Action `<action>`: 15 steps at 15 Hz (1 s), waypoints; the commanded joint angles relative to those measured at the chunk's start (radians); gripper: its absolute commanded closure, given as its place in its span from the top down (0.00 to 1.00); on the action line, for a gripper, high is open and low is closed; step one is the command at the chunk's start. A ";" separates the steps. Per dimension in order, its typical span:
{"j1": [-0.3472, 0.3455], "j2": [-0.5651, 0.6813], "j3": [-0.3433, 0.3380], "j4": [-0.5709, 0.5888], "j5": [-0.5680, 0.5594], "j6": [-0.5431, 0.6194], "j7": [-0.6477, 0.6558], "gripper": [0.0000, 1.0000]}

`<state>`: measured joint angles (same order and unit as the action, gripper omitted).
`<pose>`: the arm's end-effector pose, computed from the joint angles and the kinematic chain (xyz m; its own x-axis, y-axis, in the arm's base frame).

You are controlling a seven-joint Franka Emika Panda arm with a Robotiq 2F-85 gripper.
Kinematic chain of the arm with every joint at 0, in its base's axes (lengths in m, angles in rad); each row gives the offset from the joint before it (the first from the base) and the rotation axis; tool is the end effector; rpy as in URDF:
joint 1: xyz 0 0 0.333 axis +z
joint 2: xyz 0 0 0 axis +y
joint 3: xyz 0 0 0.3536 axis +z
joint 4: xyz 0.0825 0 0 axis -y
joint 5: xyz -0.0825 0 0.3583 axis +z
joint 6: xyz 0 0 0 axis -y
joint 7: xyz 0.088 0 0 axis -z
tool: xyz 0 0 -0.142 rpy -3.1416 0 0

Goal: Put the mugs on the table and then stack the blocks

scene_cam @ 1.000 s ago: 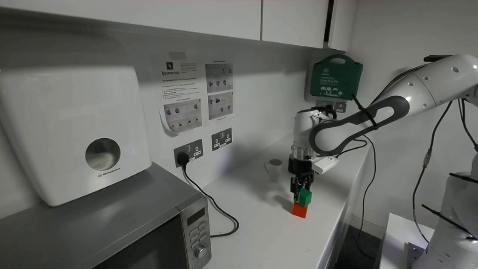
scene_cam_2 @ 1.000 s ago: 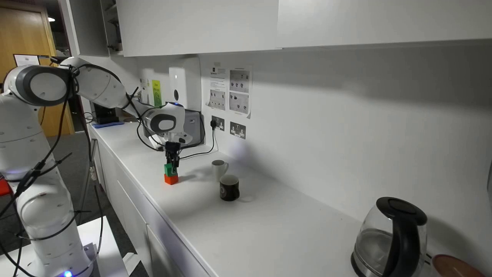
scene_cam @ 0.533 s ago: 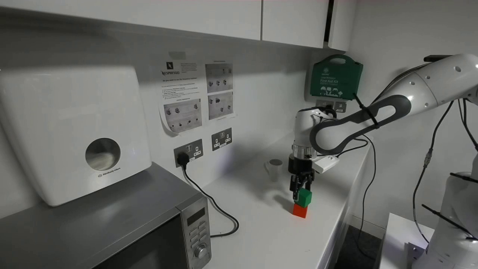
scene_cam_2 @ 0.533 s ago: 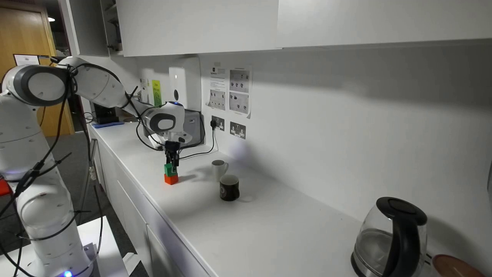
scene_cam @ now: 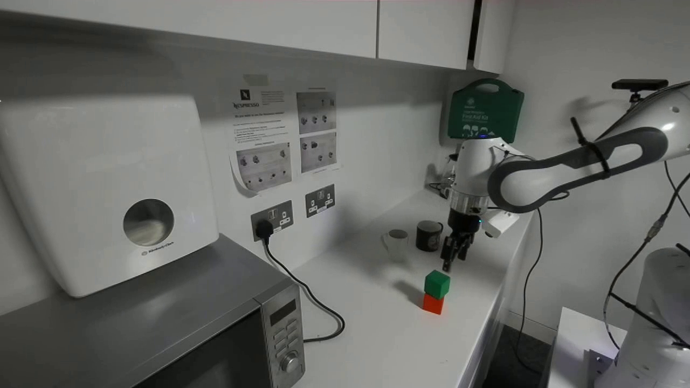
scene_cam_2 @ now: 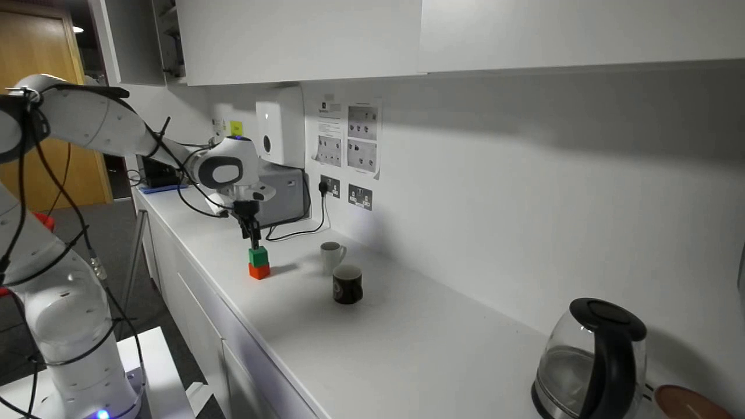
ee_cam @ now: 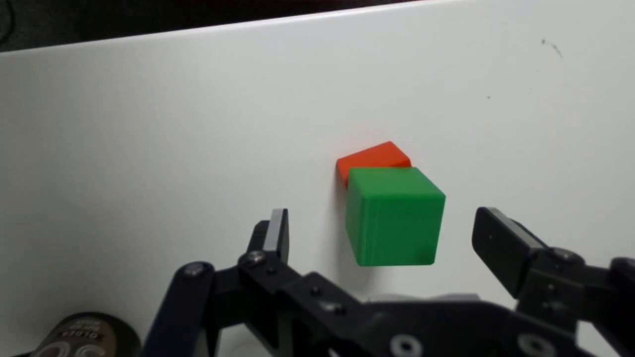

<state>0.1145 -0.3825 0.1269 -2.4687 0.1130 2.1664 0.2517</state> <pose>0.3829 0.1042 0.4513 0.9949 -0.0792 0.0620 -0.0749 -0.9948 -0.0685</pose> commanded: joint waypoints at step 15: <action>-0.041 -0.317 -0.041 -0.242 -0.307 0.035 -0.282 1.00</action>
